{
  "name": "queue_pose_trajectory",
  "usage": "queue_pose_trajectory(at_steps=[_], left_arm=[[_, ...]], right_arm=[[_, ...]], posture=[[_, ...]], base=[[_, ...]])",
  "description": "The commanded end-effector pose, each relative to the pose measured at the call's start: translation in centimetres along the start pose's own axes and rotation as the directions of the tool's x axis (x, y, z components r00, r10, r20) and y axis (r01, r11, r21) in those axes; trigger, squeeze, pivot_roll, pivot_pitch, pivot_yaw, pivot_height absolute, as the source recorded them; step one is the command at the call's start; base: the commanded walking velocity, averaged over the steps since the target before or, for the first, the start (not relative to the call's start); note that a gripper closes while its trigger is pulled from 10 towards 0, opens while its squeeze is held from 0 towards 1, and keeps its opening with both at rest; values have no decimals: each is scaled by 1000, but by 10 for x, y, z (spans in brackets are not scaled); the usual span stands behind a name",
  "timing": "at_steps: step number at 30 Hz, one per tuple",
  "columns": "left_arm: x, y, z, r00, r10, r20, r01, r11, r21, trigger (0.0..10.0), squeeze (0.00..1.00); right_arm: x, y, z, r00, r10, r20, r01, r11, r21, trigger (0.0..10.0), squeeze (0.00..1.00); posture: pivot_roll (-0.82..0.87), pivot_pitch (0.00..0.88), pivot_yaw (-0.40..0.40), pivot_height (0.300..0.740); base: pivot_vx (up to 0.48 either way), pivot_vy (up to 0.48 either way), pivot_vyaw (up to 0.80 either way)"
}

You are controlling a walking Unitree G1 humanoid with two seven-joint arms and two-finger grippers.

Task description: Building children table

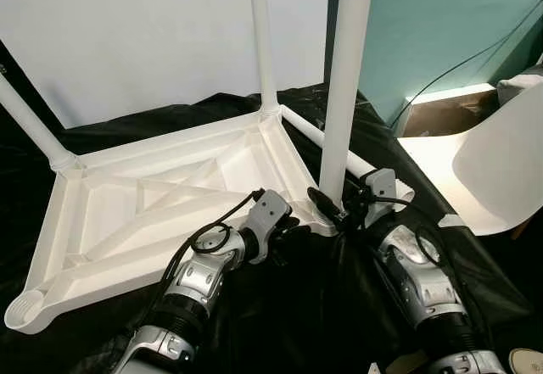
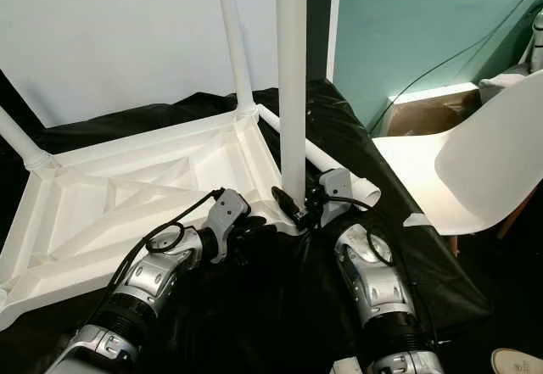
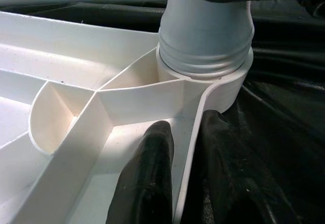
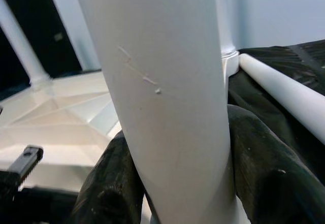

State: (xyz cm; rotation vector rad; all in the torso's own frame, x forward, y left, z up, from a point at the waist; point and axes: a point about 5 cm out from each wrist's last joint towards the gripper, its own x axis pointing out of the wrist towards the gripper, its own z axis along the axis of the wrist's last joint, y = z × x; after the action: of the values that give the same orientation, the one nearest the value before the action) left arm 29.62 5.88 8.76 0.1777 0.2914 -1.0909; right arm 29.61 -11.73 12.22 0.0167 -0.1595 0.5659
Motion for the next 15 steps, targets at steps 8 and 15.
queue_pose_trajectory(at_steps=[8, 15], left_arm=[[11, -19, -35, 988, -34, -152, 21, 996, -88, 10000, 0], [15, -13, -26, 993, -6, -122, -3, 997, -73, 10000, 0]], right_arm=[[17, 42, 12, 969, 249, 15, -249, 963, 106, 10000, 0], [12, 37, 4, 943, 321, -93, -315, 946, 76, 10000, 1000]], posture=[[55, 0, 54, 740], [48, 0, 50, 740]], base=[[0, 0, 0], [0, 0, 0]])
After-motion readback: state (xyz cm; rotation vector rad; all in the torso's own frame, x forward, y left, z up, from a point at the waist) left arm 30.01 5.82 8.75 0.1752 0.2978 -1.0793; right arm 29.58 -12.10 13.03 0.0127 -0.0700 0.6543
